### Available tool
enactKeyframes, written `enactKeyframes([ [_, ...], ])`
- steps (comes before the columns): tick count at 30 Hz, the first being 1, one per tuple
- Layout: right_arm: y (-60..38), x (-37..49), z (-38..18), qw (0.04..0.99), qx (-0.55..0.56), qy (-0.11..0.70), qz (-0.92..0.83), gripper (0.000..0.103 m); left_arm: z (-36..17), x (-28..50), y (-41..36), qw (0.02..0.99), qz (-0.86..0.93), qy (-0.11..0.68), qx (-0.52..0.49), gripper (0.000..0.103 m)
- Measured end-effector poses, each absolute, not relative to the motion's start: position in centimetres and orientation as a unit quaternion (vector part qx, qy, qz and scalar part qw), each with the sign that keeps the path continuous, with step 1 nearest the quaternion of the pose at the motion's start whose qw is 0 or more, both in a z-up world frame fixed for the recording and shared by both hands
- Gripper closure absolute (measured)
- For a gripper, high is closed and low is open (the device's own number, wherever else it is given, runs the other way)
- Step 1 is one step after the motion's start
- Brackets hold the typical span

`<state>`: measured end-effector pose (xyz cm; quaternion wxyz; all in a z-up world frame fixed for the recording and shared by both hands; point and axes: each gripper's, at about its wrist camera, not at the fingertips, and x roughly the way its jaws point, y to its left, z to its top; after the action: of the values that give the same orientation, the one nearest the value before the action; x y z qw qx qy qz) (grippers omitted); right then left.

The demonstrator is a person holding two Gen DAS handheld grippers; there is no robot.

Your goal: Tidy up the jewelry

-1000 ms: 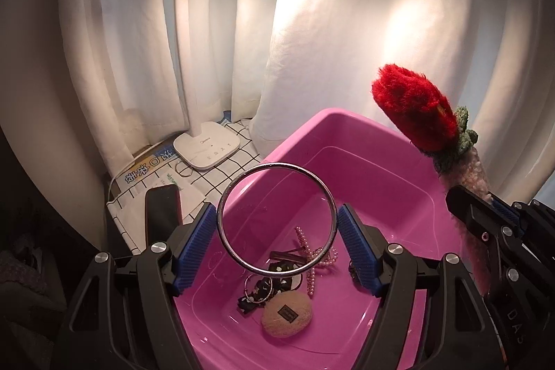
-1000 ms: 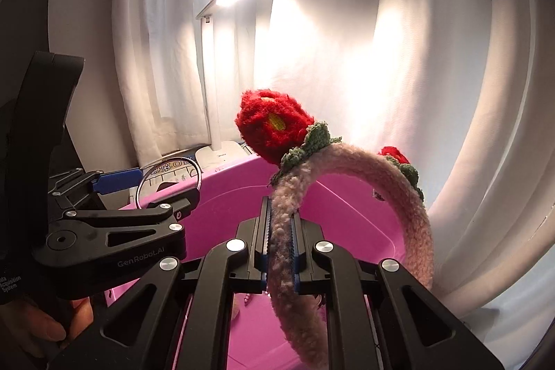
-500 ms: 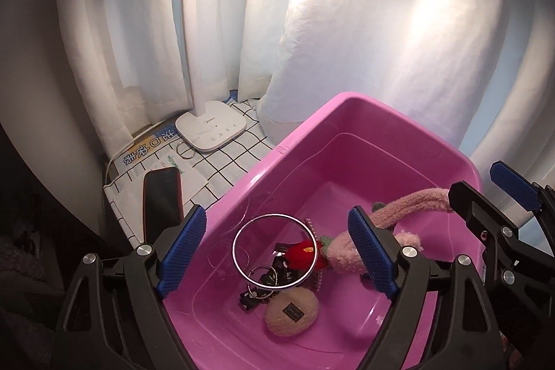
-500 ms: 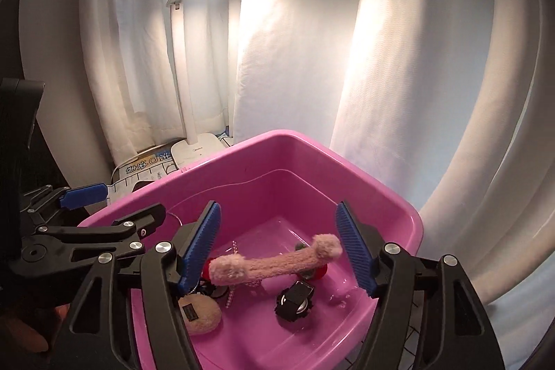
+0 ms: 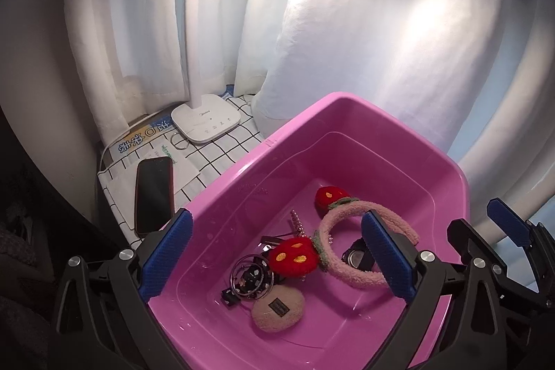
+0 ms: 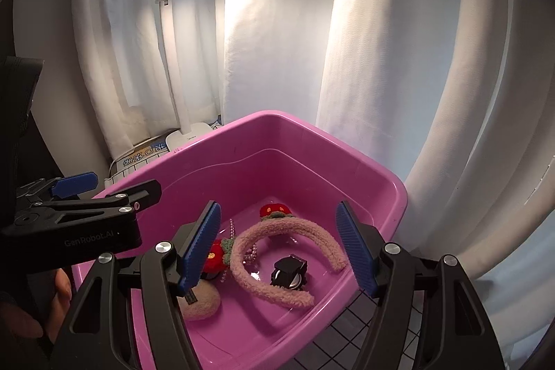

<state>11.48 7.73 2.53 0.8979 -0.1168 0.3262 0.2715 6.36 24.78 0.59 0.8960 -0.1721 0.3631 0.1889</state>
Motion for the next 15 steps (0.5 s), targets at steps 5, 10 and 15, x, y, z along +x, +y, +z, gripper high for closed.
enactKeyframes([
  [5,6.2,10.7,2.7,0.900,-0.115,0.326,0.267,0.037,0.5,6.1,24.3,0.891,0.185,0.372,-0.180,0.007],
  [10,5.1,9.8,2.3,0.899,-0.116,0.330,0.263,0.037,0.9,5.8,23.1,0.887,0.219,0.380,-0.142,0.006],
  [15,4.6,8.9,2.0,0.899,-0.126,0.329,0.260,0.037,1.4,5.3,22.6,0.888,0.234,0.375,-0.124,0.006],
])
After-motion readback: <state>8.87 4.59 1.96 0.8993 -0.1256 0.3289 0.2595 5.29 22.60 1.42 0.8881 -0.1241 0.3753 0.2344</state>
